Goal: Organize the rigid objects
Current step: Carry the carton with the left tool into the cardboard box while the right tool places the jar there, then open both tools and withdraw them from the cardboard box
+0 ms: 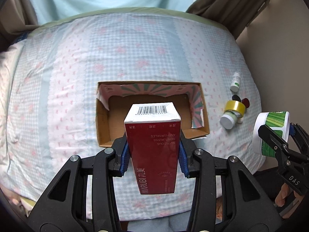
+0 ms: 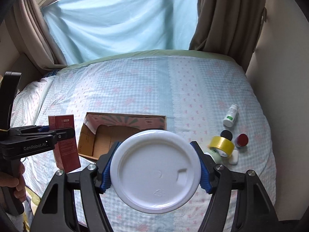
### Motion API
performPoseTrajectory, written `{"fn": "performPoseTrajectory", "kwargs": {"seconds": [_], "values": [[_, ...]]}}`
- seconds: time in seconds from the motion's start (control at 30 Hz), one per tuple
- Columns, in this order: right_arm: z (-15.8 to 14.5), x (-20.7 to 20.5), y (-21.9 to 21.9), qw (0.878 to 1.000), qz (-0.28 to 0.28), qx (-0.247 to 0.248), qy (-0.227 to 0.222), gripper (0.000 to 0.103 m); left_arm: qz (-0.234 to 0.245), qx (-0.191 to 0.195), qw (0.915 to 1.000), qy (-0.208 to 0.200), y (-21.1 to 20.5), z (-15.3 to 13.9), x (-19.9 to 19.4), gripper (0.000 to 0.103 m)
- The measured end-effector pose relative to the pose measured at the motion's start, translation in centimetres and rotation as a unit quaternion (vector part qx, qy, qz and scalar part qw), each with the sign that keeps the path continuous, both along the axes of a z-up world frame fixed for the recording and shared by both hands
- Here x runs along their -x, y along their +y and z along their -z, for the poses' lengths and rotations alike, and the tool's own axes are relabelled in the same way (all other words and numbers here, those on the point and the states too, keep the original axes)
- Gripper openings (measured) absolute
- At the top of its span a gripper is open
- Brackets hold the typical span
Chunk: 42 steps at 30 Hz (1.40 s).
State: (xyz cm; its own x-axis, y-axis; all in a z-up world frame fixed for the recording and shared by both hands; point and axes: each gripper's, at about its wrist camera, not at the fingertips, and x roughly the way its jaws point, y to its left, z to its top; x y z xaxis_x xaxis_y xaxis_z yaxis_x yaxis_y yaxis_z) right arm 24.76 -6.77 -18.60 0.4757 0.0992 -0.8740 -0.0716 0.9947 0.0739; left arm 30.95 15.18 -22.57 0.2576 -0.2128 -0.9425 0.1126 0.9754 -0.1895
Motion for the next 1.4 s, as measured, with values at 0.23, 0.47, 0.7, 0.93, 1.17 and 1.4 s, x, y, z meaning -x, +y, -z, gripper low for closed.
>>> {"fn": "performPoseTrajectory", "kwargs": {"seconds": [0.23, 0.47, 0.7, 0.93, 1.17, 1.4], "values": [[6.2, -4.5, 4.9, 0.997, -0.064, 0.012, 0.040, 0.066, -0.035, -0.011, 0.9985, 0.041, 2.3, 5.0, -3.8, 0.037], [12.9, -8.9, 6.7, 0.990, -0.121, 0.038, 0.068, 0.066, -0.023, -0.032, 0.9951, 0.091, 0.9, 11.3, -8.4, 0.037], [20.0, -11.0, 7.4, 0.979, -0.167, 0.061, 0.097, 0.066, 0.002, -0.064, 0.9862, 0.153, -0.5, 18.8, -11.0, 0.037], [23.7, -11.9, 7.5, 0.973, -0.183, 0.066, 0.127, 0.066, 0.019, -0.089, 0.9794, 0.180, -0.9, 22.4, -12.2, 0.037], [24.4, -12.7, 7.7, 0.968, -0.202, 0.075, 0.125, 0.067, 0.078, -0.131, 0.9790, 0.135, -2.7, 21.1, -12.7, 0.098], [24.0, -11.7, 6.3, 0.968, -0.204, 0.044, 0.136, 0.103, 0.102, -0.158, 0.9784, 0.086, -2.7, 19.1, -11.5, 0.103]]}}
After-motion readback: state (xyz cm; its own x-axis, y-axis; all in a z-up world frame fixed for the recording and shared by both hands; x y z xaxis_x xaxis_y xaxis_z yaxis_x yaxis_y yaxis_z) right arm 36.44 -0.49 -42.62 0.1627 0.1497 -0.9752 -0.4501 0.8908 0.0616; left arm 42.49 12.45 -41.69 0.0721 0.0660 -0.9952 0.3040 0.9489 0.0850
